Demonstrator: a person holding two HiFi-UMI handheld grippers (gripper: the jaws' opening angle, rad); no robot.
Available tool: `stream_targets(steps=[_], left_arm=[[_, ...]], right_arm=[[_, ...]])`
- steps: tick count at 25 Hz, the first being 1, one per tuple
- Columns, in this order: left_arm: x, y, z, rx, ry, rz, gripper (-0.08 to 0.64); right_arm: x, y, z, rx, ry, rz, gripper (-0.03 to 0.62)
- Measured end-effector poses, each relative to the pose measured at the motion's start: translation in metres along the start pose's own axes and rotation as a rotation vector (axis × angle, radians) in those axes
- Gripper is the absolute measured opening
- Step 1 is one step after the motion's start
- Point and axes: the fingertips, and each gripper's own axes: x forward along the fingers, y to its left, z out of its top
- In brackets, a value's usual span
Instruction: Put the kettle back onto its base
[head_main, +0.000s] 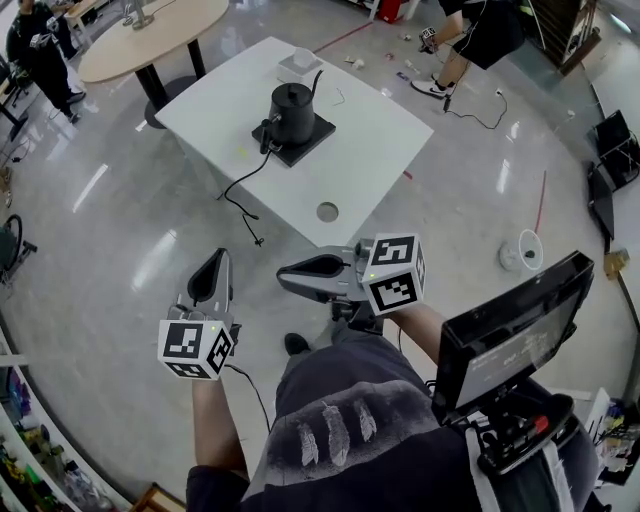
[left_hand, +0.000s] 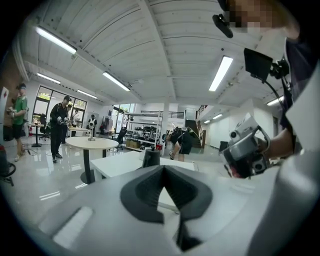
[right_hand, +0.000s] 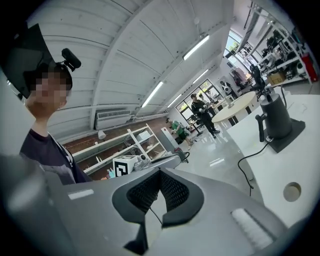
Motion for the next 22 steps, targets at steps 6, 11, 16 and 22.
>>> stream_targets(steps=[6,11,16,22], left_arm=[[-0.002,-0.040,0.005,0.035,0.038,-0.042,0.002],[0.029,-0.076,0.001,0.063,0.067,-0.046,0.002],[0.061,-0.137,-0.003,0.122,0.107,-0.080,0.002],[0.081,-0.218,-0.001,0.161,0.128,-0.133,0.002]], right_arm=[[-0.019,0.016,0.003,-0.016,-0.036,0.007,0.000],[-0.060,0.003,0.001,-0.026,-0.081,0.037,0.000],[-0.114,-0.007,-0.005,-0.027,-0.121,0.056,0.000],[-0.185,0.000,-0.007,-0.041,-0.162,0.048,0.000]])
